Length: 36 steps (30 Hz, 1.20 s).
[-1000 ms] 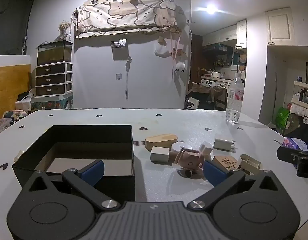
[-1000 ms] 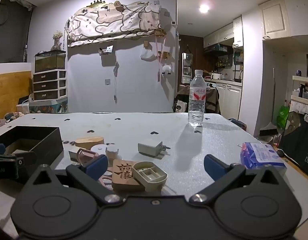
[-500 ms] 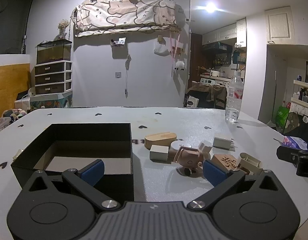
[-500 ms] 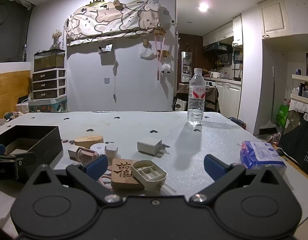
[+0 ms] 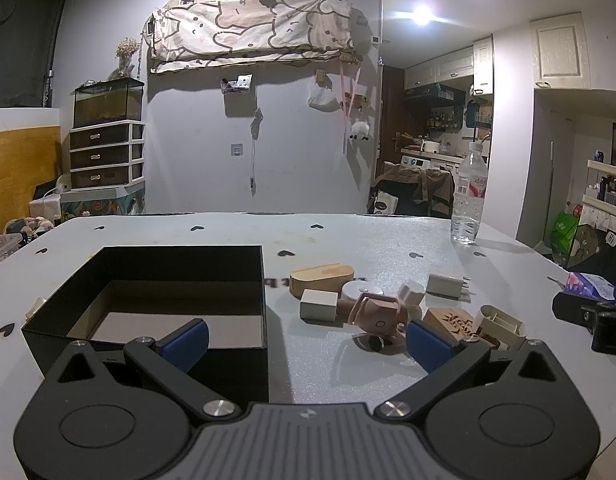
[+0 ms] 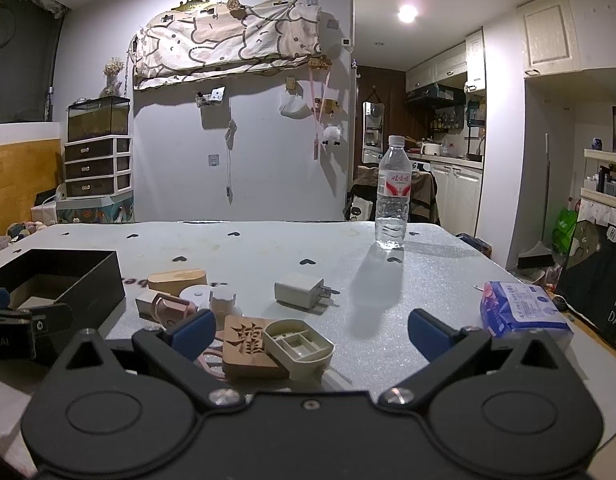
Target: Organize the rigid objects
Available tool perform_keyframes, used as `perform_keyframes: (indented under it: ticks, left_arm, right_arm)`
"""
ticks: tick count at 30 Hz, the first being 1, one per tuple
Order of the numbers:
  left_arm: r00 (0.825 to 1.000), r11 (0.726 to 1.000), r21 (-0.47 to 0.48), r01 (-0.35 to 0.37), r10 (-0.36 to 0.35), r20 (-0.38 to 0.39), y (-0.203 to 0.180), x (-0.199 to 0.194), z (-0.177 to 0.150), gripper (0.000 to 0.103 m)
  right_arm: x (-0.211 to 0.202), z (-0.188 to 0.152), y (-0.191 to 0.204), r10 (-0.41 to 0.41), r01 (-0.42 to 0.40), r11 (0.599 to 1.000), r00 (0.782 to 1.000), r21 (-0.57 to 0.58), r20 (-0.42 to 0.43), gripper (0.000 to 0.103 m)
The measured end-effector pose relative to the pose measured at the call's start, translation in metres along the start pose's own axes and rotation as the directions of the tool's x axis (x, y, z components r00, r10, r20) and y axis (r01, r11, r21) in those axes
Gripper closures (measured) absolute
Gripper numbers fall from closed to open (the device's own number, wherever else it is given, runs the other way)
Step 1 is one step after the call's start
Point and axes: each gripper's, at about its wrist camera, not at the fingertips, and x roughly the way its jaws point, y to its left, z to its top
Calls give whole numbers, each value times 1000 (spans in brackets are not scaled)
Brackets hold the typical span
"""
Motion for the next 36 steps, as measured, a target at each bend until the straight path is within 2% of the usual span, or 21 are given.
perform_keyframes:
  ticks: [6, 36]
  left_arm:
    - [1000, 1000, 1, 1, -1, 0, 1, -1, 1, 0]
    - [1000, 1000, 1, 1, -1, -3, 1, -2, 2, 0]
  right_arm:
    - [5, -8, -4, 0, 0, 1000, 1000, -2, 2, 0]
    - [1, -2, -1, 0, 0, 1000, 1000, -3, -4, 0]
